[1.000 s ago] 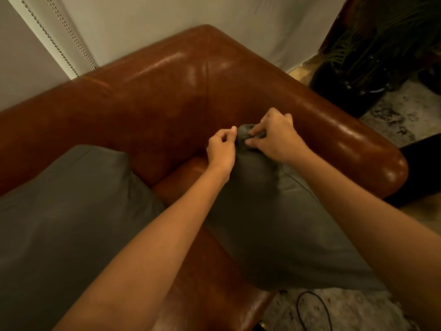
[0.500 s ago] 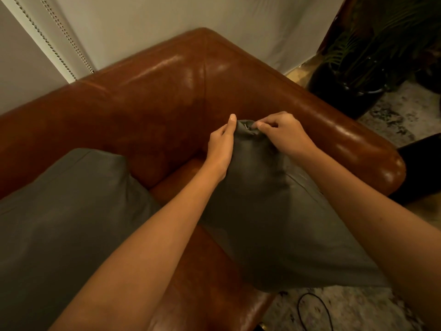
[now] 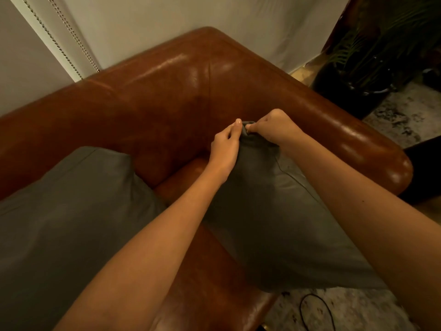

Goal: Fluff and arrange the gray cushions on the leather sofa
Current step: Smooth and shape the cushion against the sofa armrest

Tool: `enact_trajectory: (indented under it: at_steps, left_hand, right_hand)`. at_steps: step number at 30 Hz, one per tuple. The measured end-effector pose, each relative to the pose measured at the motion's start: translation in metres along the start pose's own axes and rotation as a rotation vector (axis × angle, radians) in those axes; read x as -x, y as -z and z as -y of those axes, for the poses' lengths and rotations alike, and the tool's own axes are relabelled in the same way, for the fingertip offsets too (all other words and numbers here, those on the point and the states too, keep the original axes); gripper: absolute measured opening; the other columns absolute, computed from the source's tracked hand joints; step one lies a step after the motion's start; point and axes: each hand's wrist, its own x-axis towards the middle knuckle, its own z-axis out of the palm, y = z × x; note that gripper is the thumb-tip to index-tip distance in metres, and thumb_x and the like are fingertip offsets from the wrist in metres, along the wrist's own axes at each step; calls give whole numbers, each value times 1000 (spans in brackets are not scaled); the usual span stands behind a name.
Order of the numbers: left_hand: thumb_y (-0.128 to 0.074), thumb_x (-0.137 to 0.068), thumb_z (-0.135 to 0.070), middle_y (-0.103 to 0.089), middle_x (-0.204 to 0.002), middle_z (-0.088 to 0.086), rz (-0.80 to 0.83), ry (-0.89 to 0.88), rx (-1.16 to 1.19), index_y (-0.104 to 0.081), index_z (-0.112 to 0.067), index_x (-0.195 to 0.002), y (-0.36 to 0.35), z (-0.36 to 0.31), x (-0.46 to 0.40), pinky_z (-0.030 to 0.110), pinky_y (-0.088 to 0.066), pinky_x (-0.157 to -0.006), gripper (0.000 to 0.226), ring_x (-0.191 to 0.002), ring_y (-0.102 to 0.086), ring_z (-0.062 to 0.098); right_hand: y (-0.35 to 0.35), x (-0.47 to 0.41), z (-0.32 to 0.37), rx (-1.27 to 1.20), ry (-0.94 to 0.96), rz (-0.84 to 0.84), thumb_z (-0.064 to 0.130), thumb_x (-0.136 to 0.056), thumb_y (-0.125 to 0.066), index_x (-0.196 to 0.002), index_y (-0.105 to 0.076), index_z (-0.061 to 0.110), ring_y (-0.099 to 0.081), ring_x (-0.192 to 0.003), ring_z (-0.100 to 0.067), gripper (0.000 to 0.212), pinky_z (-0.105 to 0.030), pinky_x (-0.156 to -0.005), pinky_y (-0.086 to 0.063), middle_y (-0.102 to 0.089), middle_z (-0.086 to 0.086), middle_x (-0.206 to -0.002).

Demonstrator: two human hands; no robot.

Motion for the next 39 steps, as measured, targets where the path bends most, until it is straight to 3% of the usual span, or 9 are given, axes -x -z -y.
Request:
enact_trajectory:
  at_steps: [4,9,13,17,21,29,33,35,39]
  left_hand:
    - [-39,-92,-61,-62,-129,-2,14,-10,-62,-58,-26,-132,1,2,-4,43,-45,-104,56,-122,-54,18]
    - [-38,-98,-55,-58,-135,-1,26,-15,-67,-53,-24,-137,6,1,-6,42,-42,-108,52,-127,-50,18]
    - [-36,-96,-58,-63,-126,-3,50,-7,-33,-58,-27,-132,5,0,-4,42,-46,-104,53,-119,-55,16]
    - [-31,-97,-59,-59,-131,-3,49,-28,-78,-53,-27,-136,2,0,-5,42,-42,-107,55,-124,-52,16]
    - [-30,-94,-63,-59,-131,-4,48,-54,-94,-53,-28,-135,0,-1,-4,44,-41,-107,59,-124,-52,17]
    - [-29,-94,-64,-54,-138,-4,50,-28,-73,-48,-28,-140,-1,0,0,43,-38,-110,61,-128,-48,17]
    - [-28,-92,-68,-51,-141,-6,72,-39,-99,-44,-31,-142,-4,0,4,43,-36,-111,64,-131,-46,16]
    - [-29,-97,-62,-54,-136,-7,101,-68,-114,-46,-31,-140,-4,2,5,40,-38,-110,56,-127,-48,14]
    - [-30,-100,-56,-61,-125,-5,45,-112,-189,-52,-27,-134,-8,6,9,39,-42,-104,50,-118,-55,15]
  right_hand:
    - [-2,-4,2,74,7,22,32,-85,-72,-112,-66,11,-59,-88,-16,34,-27,-61,-44,-64,-5,-104]
    - [0,-2,6,135,156,3,29,-86,-71,-97,-71,8,-53,-70,-7,24,-20,-53,-42,-64,-3,-92]
    - [4,-1,2,83,221,-98,34,-86,-71,-87,-71,11,-55,-69,-4,23,-16,-52,-39,-60,5,-79]
    - [9,-3,-3,-6,257,-224,37,-86,-68,-92,-72,12,-58,-81,-5,26,-16,-57,-41,-66,0,-91]
    - [18,-2,-8,-94,261,-139,34,-89,-65,-92,-74,14,-65,-88,-11,22,-27,-74,-54,-70,0,-90]
    - [31,7,-16,-233,408,-4,34,-91,-65,-86,-69,23,-59,-96,-4,12,-24,-84,-47,-65,9,-101]
    - [36,1,-17,-245,398,-55,44,-88,-66,-108,-66,17,-52,-99,-2,34,-17,-87,-45,-50,8,-118]
    - [36,0,-21,-235,408,11,54,-85,-65,-100,-68,25,-54,-103,-7,33,-23,-90,-47,-51,-2,-124]
    - [26,16,-28,-449,382,64,39,-97,-54,-95,-63,29,-55,-97,-9,14,-29,-89,-46,-59,5,-104]
